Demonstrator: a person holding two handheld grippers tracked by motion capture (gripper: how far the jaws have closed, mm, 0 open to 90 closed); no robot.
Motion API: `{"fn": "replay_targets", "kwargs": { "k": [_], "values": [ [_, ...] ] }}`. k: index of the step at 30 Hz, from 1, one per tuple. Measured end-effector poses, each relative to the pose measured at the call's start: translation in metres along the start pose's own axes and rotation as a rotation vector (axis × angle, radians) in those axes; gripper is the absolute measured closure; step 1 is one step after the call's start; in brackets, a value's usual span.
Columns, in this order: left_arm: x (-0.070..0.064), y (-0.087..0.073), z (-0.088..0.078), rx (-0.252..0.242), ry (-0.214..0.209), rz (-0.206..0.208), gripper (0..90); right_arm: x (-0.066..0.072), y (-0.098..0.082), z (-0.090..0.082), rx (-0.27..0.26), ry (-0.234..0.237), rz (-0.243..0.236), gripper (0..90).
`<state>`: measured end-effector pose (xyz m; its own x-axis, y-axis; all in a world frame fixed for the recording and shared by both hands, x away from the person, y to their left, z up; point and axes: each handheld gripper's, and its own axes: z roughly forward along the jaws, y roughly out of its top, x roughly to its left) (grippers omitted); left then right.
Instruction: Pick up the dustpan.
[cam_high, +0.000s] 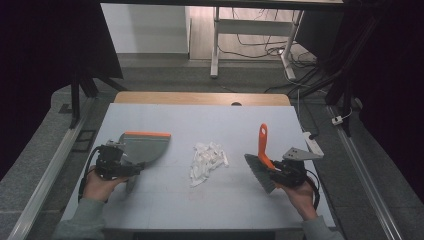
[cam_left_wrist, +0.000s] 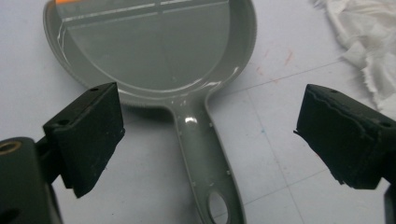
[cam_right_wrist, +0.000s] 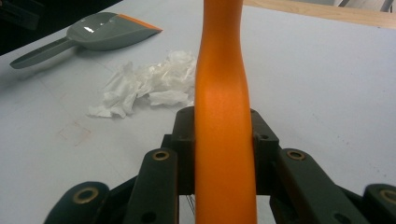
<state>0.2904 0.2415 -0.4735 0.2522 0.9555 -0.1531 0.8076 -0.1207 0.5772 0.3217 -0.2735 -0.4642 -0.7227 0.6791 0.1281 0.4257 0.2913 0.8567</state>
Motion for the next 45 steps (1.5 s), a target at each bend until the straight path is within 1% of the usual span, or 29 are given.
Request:
{"fn": "replay_targets", "kwargs": {
  "k": [3, 4, 5, 7, 10, 14, 16, 23, 24, 26, 28, 31, 39, 43, 45],
  "values": [
    [0.001, -0.003, 0.005, 0.024, 0.006, -0.012, 7.2, -0.001, 0.0, -0.001, -0.001, -0.002, 0.003, 70.2],
    [0.001, -0.003, 0.005, 0.024, 0.006, -0.012, 7.2, -0.001, 0.0, -0.001, -0.002, -0.002, 0.004, 70.3],
    [0.0, -0.004, 0.009, 0.044, 0.012, -0.015, 7.2, -0.001, 0.0, -0.001, -0.002, -0.003, 0.004, 70.3],
    [0.0, -0.005, 0.014, 0.062, 0.018, -0.019, 7.1, -0.002, -0.001, -0.001, -0.001, -0.006, 0.006, 70.3],
    [0.0, -0.006, 0.021, 0.091, 0.057, -0.022, 7.2, -0.002, -0.001, -0.001, -0.001, -0.004, 0.008, 70.3],
    [0.003, -0.008, 0.029, 0.123, 0.082, -0.042, 7.8, -0.002, -0.001, 0.0, 0.005, -0.007, 0.008, 70.3],
    [0.003, -0.008, 0.033, 0.135, 0.089, -0.051, 9.3, -0.002, -0.001, 0.0, 0.007, -0.009, 0.007, 70.3],
    [0.001, -0.008, 0.041, 0.154, 0.099, -0.056, 11.1, -0.001, -0.002, 0.002, 0.013, -0.01, 0.007, 70.3],
    [0.001, -0.009, 0.042, 0.151, 0.102, -0.058, 11.3, -0.001, -0.002, 0.002, 0.013, -0.01, 0.005, 70.2],
    [0.0, -0.009, 0.042, 0.142, 0.118, -0.066, 14.6, -0.001, -0.002, 0.002, 0.016, -0.007, 0.004, 70.3],
    [0.001, -0.01, 0.043, 0.137, 0.106, -0.08, 16.0, -0.001, -0.002, 0.002, 0.017, -0.009, 0.002, 70.2],
    [0.001, -0.011, 0.045, 0.132, 0.105, -0.094, 19.6, 0.0, -0.002, 0.002, 0.016, -0.01, 0.001, 70.3],
    [0.006, -0.013, 0.048, 0.117, 0.079, -0.142, 29.0, -0.001, -0.002, 0.002, 0.018, -0.013, -0.001, 70.2],
    [0.008, -0.013, 0.047, 0.101, 0.07, -0.163, 35.0, -0.001, -0.002, 0.001, 0.018, -0.014, 0.001, 70.2],
    [0.008, -0.013, 0.046, 0.089, 0.054, -0.172, 38.5, -0.001, -0.002, 0.001, 0.018, -0.015, 0.001, 70.2]
  ]
}}
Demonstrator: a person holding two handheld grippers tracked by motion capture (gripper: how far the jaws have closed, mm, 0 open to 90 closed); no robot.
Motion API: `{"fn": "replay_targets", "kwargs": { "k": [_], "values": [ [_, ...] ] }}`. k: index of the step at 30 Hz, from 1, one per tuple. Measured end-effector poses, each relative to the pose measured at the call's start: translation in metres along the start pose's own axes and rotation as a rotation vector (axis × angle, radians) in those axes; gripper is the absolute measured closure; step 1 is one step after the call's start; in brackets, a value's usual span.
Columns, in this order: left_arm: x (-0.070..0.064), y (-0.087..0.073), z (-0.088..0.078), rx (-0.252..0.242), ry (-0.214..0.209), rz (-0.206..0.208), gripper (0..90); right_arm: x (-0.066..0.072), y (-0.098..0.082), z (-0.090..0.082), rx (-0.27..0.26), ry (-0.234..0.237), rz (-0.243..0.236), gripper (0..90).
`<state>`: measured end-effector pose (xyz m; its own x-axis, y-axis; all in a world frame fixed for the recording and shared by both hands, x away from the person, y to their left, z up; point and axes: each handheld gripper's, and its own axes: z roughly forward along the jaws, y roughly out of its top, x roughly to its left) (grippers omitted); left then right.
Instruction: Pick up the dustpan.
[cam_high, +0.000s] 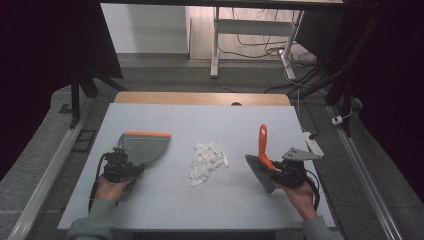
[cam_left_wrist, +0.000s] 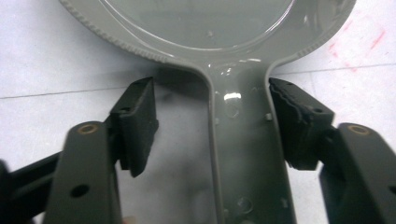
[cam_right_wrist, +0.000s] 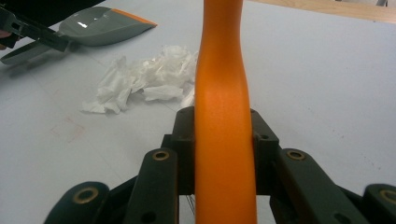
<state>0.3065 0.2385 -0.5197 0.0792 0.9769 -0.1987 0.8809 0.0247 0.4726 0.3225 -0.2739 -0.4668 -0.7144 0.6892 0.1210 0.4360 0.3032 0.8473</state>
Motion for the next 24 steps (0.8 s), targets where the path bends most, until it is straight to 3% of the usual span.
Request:
{"fn": "replay_targets", "kwargs": {
  "k": [12, 24],
  "values": [
    [0.0, -0.0009, -0.0004, -0.014, -0.027, -0.006, 59.9, -0.0004, -0.0003, 0.0005, 0.006, -0.008, 0.002, 70.2],
    [0.0019, -0.0016, -0.0009, -0.023, -0.036, 0.005, 61.1, -0.0001, -0.001, 0.0015, 0.015, -0.009, -0.001, 70.3]
  ]
}}
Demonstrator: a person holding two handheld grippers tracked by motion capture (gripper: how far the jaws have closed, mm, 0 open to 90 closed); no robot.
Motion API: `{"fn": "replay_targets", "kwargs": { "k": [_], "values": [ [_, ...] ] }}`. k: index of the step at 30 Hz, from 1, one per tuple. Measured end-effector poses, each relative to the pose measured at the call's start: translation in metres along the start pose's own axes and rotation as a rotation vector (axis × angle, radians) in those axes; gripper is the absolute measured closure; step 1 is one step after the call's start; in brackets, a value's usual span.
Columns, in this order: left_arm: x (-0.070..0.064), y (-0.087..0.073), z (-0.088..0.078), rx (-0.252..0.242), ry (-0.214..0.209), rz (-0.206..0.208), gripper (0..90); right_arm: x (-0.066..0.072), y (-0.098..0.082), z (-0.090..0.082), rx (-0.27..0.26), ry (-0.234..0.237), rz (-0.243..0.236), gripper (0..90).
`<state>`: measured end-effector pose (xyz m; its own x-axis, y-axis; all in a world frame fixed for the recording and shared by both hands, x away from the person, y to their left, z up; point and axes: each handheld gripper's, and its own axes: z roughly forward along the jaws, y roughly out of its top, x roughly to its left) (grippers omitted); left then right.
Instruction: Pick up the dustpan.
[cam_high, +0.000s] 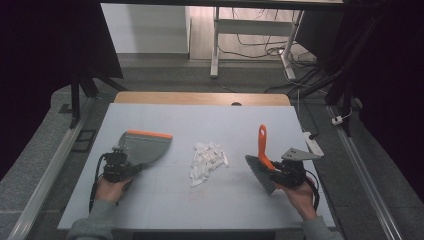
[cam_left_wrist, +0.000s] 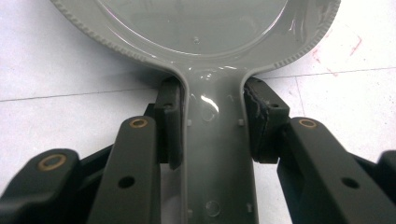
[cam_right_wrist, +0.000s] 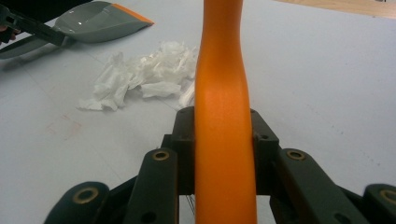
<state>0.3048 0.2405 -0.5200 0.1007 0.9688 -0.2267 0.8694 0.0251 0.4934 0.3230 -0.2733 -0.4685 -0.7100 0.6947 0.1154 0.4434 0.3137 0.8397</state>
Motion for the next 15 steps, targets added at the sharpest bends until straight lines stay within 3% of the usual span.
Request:
{"fn": "replay_targets", "kwargs": {
  "k": [15],
  "values": [
    [0.0092, -0.0041, -0.0049, -0.064, -0.04, 0.029, 61.6, 0.0, -0.0004, 0.0004, 0.002, -0.003, 0.0, 70.2]
  ]
}}
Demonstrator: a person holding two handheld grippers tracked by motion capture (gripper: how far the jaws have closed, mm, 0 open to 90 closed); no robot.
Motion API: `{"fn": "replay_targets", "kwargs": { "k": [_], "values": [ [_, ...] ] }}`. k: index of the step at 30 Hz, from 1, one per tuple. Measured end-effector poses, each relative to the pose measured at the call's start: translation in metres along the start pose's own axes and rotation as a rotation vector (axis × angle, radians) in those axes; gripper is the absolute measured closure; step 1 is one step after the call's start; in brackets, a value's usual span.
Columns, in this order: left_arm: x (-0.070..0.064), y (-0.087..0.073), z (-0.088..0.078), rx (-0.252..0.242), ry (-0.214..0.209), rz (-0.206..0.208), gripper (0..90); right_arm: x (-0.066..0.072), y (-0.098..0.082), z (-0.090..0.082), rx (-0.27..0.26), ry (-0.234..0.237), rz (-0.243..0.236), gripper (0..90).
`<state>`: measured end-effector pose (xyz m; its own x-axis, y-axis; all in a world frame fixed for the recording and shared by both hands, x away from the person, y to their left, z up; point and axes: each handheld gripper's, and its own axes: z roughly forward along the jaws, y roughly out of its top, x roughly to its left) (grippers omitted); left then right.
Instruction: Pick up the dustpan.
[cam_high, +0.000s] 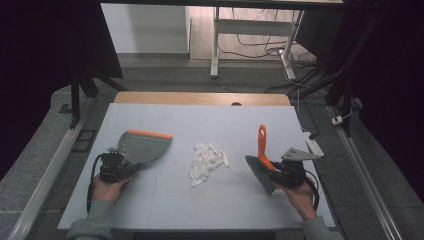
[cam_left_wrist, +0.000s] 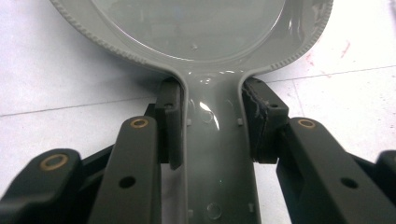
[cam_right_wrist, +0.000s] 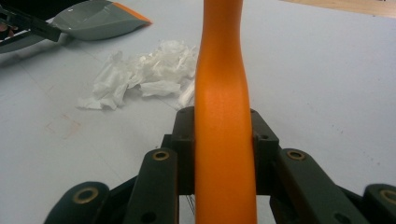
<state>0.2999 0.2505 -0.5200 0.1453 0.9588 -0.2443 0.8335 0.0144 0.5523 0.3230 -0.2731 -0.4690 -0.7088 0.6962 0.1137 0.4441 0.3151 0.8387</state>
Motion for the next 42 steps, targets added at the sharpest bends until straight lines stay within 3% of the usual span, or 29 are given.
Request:
{"fn": "replay_targets", "kwargs": {
  "k": [7, 17, 28, 42],
  "values": [
    [0.002, 0.0, -0.004, -0.033, -0.007, 0.013, 61.6, 0.0, 0.0, 0.0, 0.0, 0.0, 0.0, 70.3],
    [0.004, 0.0, -0.016, -0.086, -0.038, 0.065, 61.7, -0.001, 0.001, -0.004, -0.016, -0.005, 0.007, 70.3],
    [0.005, 0.001, -0.032, -0.132, -0.108, 0.198, 61.7, -0.002, 0.002, -0.006, -0.031, -0.005, 0.008, 70.3],
    [0.013, 0.0, -0.047, -0.112, -0.165, 0.323, 61.7, -0.002, 0.001, -0.007, -0.036, -0.012, 0.01, 70.3]
  ]
}}
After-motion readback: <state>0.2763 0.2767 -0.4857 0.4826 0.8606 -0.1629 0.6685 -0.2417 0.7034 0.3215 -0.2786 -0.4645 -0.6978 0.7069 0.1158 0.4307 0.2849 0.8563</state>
